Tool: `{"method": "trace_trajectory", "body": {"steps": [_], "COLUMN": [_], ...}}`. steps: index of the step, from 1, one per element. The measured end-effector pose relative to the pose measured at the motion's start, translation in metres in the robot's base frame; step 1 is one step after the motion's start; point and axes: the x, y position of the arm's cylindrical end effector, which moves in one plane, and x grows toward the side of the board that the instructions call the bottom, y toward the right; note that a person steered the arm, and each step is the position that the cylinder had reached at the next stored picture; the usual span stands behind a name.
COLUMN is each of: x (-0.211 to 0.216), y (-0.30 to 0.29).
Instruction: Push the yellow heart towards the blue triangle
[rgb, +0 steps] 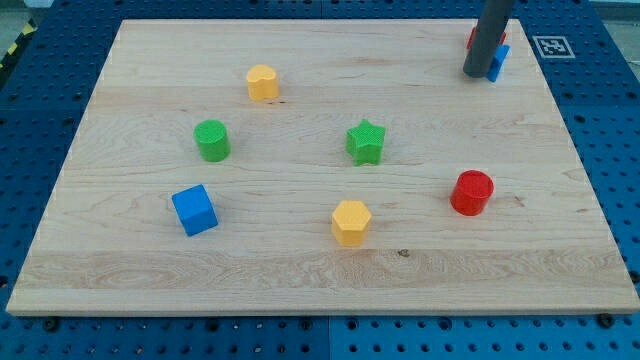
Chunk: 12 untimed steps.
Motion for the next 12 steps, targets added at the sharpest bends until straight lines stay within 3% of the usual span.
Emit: {"method": "trace_trajectory", "body": {"steps": [2, 4, 5, 7, 12], "x": [0.024, -0.039, -0.019, 0.005, 0.067], "y": [-0.198, -0.312, -0.352, -0.335, -0.165]}}
